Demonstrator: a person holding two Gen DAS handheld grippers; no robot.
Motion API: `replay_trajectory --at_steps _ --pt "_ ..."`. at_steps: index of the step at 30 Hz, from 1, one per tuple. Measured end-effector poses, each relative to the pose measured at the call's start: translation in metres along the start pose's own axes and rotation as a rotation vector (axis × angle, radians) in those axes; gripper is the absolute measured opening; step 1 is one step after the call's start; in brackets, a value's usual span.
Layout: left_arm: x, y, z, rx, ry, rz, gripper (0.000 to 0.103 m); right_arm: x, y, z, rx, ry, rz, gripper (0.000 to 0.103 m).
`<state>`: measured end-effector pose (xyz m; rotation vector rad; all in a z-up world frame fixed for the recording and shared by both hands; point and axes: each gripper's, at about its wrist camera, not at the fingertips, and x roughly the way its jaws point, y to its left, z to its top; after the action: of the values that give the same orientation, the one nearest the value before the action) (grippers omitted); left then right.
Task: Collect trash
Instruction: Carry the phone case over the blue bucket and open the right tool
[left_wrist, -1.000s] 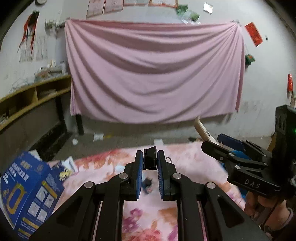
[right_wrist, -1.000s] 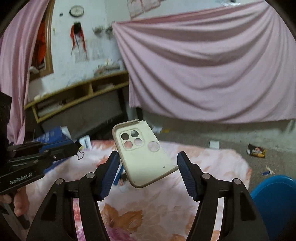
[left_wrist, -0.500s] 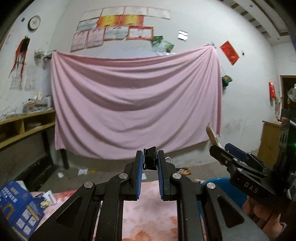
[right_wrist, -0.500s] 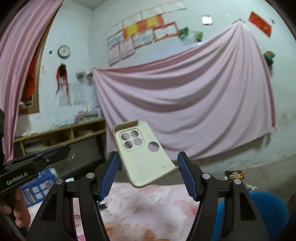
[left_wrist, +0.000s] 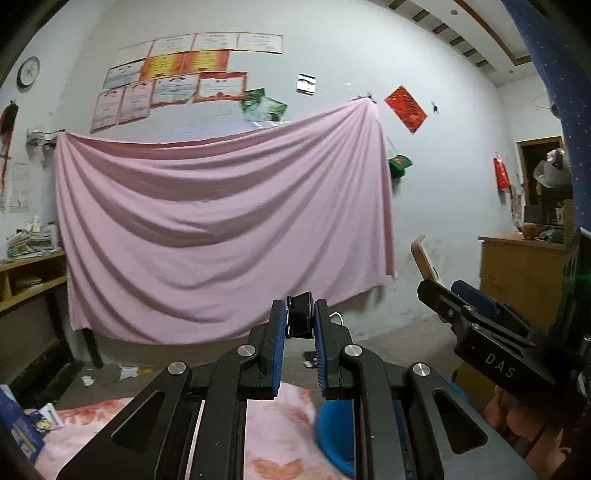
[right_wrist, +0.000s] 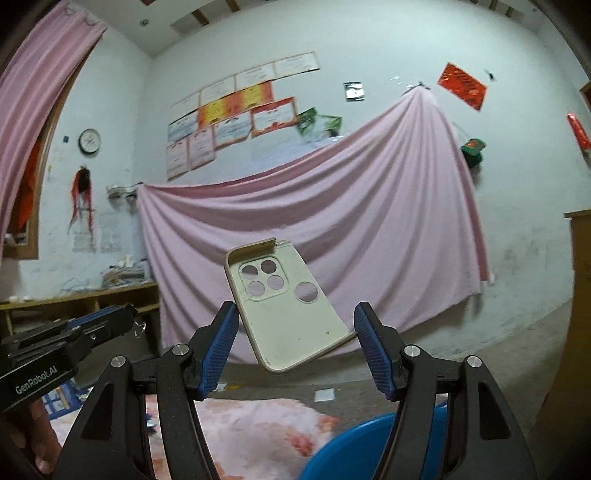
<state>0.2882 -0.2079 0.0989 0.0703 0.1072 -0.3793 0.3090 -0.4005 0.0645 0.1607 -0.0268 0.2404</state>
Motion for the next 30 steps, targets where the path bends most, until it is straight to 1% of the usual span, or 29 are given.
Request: replay_trajectory --at_steps 7,11,16,21,27,30 --pt "0.017 -0.037 0.001 0.012 0.018 -0.073 0.012 -0.018 -0.039 -0.001 0.059 0.006 -0.082 0.064" --pt "0.031 -0.053 0.000 0.007 0.049 -0.113 0.012 -0.023 -0.058 -0.003 0.089 0.039 -0.134 0.064" --pt "0.044 -0.068 -0.006 0.011 0.090 -0.148 0.012 -0.020 -0.080 -0.007 0.133 0.110 -0.191 0.064" --pt "0.064 -0.075 -0.012 -0.015 0.165 -0.179 0.012 -0.011 -0.093 -0.015 0.162 0.205 -0.236 0.064" --pt "0.081 -0.075 -0.019 -0.055 0.256 -0.204 0.012 -0.005 -0.102 -0.022 0.181 0.283 -0.261 0.064" --pt "0.087 -0.074 -0.021 -0.071 0.287 -0.210 0.012 -0.001 -0.105 -0.025 0.192 0.313 -0.267 0.064"
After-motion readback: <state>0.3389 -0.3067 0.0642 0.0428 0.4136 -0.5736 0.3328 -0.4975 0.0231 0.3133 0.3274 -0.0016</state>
